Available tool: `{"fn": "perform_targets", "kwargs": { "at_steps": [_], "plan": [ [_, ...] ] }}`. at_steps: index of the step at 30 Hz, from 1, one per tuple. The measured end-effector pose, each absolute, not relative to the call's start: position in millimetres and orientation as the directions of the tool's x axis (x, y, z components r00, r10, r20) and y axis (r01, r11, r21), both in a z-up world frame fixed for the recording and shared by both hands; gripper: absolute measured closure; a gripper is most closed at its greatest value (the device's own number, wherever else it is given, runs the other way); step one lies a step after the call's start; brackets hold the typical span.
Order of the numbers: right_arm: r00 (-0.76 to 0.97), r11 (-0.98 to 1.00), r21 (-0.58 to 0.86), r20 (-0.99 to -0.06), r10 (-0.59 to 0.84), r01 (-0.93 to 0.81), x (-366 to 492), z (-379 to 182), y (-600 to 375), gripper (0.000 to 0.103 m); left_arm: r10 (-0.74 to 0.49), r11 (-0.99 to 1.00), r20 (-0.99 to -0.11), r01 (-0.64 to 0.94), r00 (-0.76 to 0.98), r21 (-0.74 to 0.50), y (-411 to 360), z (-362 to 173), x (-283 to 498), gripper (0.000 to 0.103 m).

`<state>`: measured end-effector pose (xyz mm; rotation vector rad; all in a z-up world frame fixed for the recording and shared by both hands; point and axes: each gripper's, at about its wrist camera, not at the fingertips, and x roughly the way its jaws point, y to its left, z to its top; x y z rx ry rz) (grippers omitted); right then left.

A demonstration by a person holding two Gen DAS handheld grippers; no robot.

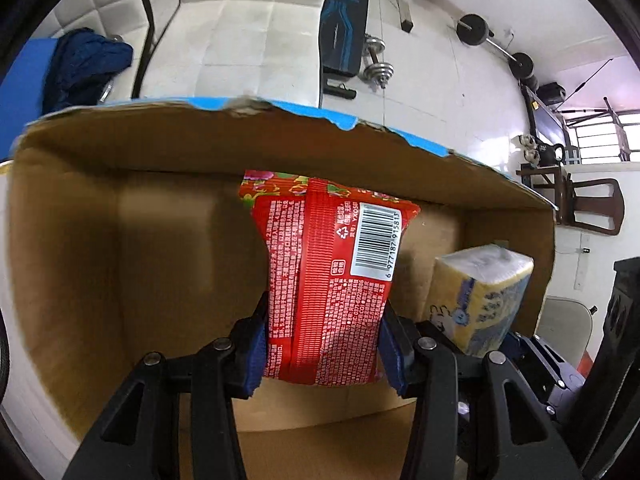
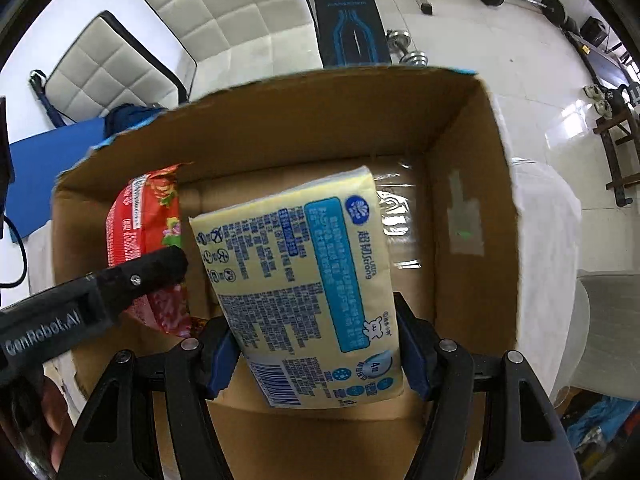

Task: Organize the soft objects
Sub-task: 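Carry both packets over the box and open both grippers to drop them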

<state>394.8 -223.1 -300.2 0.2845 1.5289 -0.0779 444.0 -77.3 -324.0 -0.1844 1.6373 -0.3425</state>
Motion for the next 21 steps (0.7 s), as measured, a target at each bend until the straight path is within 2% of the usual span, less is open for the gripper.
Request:
{"fn": "perform_targets", "kwargs": {
  "at_steps": [11,14,16,17,18,21],
  "plan": [
    [0.022,0.974,0.104,-0.995,0.101,0.203,419,-329,-224,0.034,-0.279,0.957,-0.952,0.045,-0.123,-0.286,-80,-338,456,0.055],
    [0.015,0.977,0.089,-0.996,0.087,0.193,411,-329,-223,0.034,-0.235,0.968,-0.967,0.068,-0.096,-0.242,-75,-329,447,0.041],
    [0.016,0.978,0.084,-0.997,0.082,0.191,391,-320,-224,0.033,-0.211,0.973,-0.975,0.079,-0.075,-0.217,-71,-323,438,0.038],
    [0.016,0.978,0.09,-0.996,0.088,0.19,388,-319,-224,0.032,-0.199,0.975,-0.978,0.082,-0.067,-0.205,-68,-320,433,0.031],
    [0.014,0.978,0.092,-0.996,0.091,0.188,383,-319,-223,0.029,-0.182,0.979,-0.982,0.087,-0.058,-0.186,-65,-317,428,0.023],
    [0.031,0.982,0.07,-0.997,0.066,0.173,377,-313,-220,0.021,-0.137,0.985,-0.991,0.108,-0.009,-0.137,-57,-305,410,0.012]
  ]
}}
